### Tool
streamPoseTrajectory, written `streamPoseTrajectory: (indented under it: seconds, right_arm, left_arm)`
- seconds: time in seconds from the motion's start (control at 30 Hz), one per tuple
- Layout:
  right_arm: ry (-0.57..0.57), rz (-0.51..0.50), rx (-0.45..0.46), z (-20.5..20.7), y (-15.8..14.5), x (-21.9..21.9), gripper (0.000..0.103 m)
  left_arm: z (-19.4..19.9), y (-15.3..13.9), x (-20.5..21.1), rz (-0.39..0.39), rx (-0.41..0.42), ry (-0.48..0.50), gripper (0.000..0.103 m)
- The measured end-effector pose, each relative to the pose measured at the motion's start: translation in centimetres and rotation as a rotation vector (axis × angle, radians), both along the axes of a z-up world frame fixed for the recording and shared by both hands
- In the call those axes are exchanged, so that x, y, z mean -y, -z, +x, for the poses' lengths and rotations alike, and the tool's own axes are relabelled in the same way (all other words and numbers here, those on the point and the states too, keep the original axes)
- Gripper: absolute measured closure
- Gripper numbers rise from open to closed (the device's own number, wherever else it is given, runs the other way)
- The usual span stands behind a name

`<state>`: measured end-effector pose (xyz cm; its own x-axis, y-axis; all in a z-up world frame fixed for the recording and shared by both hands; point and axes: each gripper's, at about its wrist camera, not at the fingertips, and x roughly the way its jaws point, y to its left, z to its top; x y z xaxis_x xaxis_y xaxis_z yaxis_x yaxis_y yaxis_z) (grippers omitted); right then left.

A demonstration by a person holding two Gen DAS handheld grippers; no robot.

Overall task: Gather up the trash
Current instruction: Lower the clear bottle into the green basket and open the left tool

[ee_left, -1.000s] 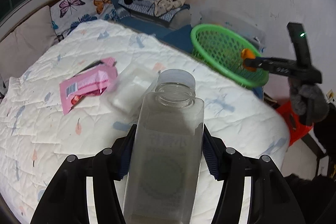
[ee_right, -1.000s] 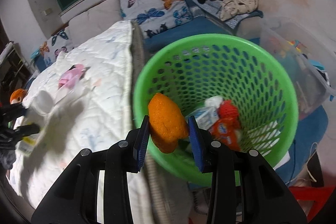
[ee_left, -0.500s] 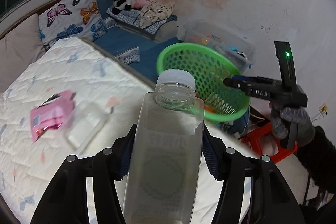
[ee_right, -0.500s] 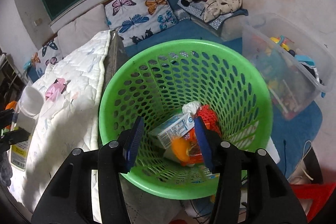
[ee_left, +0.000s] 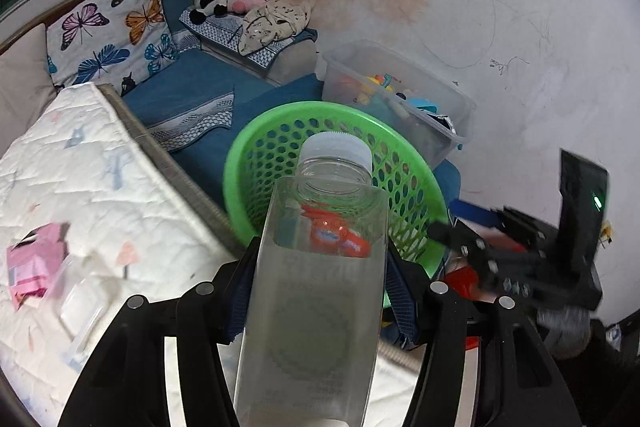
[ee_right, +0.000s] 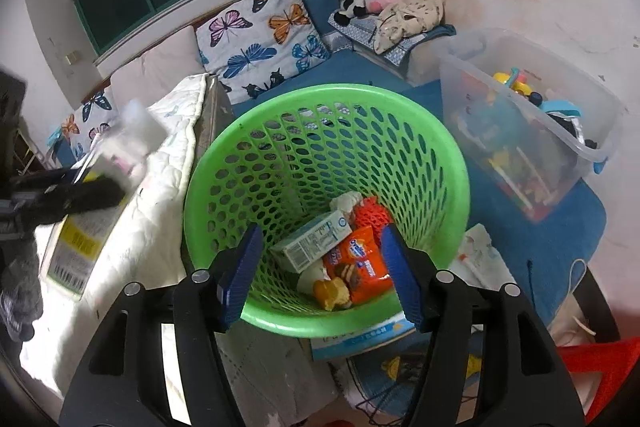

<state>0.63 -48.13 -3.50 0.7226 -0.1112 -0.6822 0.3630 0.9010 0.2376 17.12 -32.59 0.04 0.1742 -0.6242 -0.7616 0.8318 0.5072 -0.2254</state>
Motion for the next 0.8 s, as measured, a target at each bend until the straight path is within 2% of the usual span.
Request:
streamPoseTrajectory:
  seconds: [0.4, 0.73, 0.8]
  right_arm:
    - [0.027, 0.004, 0.018, -2.6, 0.4, 1.2, 0.039]
    - [0.039, 0.033, 0.010, -3.4, 1.5, 1.7, 0.039]
    - [0.038, 0.033, 0.010, -3.4, 1.4, 1.7, 0.039]
  left_arm:
    - [0.8, 2.4, 7.6, 0.059, -0.058, -0.020, 0.047]
    - [1.3, 4.4, 9.7, 0.074, -0.109, -0.046, 0.046]
    - [1.3, 4.3, 9.5, 0.051, -0.118, -0.045, 0.039]
